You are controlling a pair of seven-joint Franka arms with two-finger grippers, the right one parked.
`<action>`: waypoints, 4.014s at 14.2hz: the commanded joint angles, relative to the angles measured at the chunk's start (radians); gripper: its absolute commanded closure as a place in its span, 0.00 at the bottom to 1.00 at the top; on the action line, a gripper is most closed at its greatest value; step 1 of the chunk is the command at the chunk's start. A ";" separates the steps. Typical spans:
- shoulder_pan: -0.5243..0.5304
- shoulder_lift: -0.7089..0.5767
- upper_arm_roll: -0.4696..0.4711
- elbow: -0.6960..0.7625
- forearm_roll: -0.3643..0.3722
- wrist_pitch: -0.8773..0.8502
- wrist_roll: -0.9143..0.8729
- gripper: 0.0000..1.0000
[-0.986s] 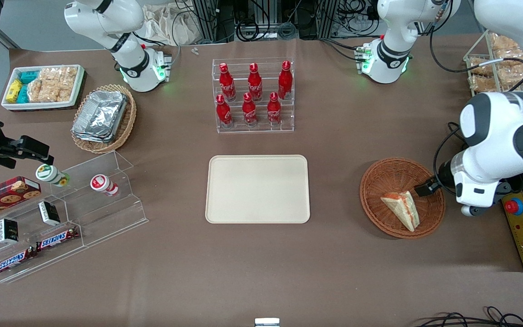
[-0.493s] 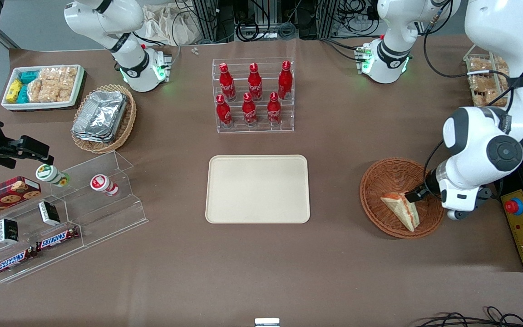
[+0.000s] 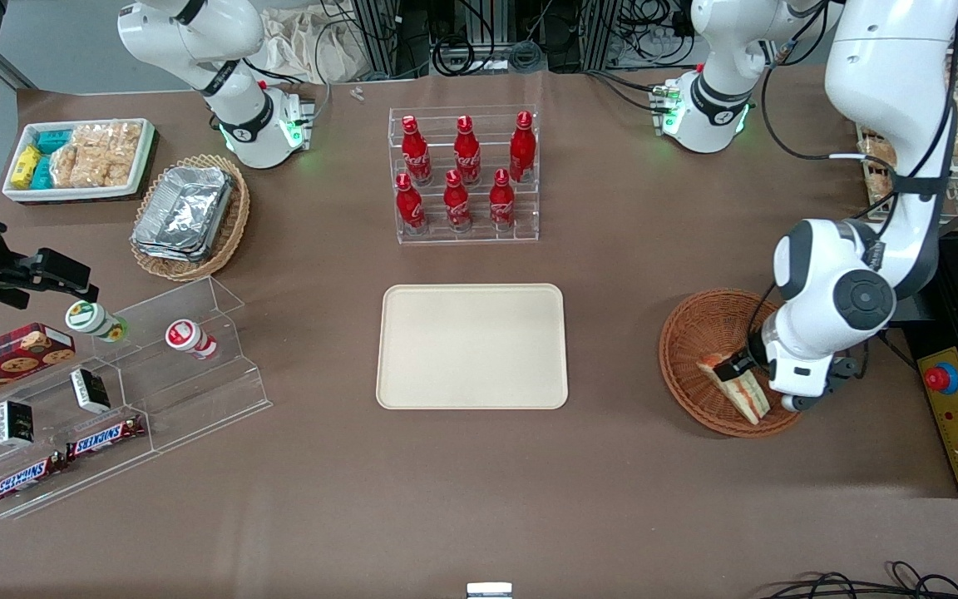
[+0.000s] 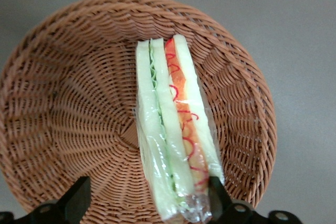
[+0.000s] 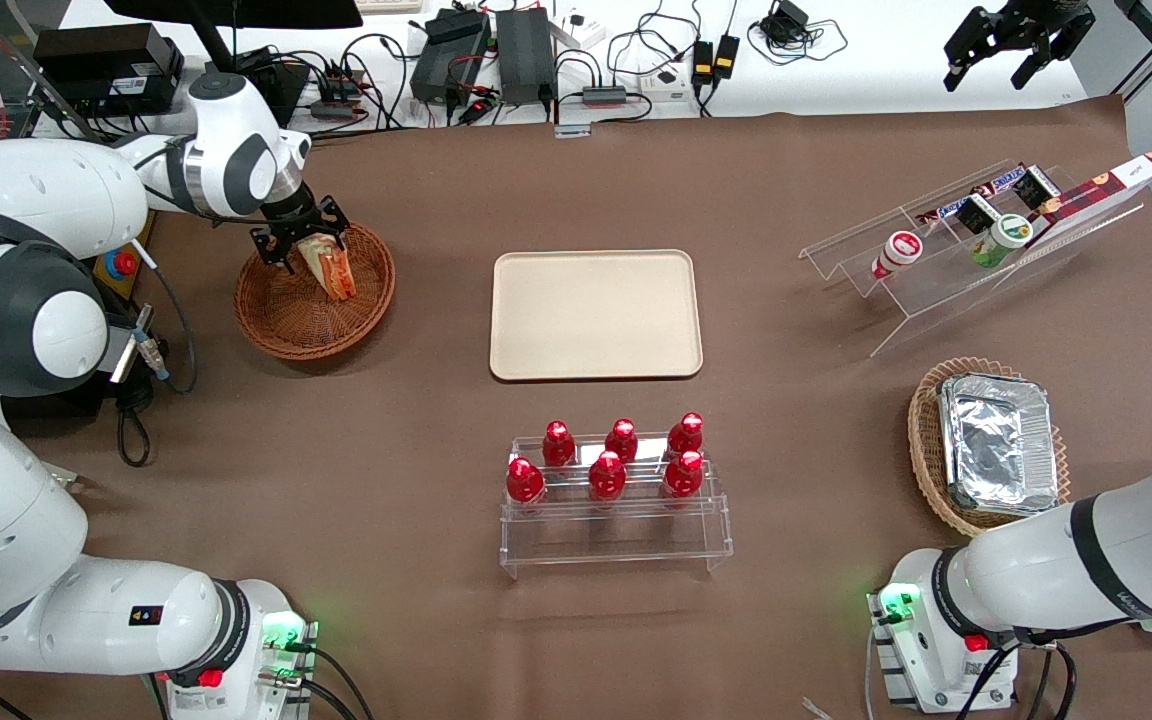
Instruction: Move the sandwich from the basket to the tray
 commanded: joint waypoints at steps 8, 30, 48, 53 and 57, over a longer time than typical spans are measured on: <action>0.007 -0.050 0.004 -0.003 0.063 0.009 -0.014 0.00; -0.013 -0.015 -0.002 0.395 -0.030 -0.409 0.460 0.00; -0.012 0.108 0.005 0.166 0.022 -0.069 0.239 0.00; -0.012 0.152 0.004 0.154 0.023 -0.006 0.163 0.00; -0.012 0.165 0.004 0.165 0.022 0.002 0.104 0.64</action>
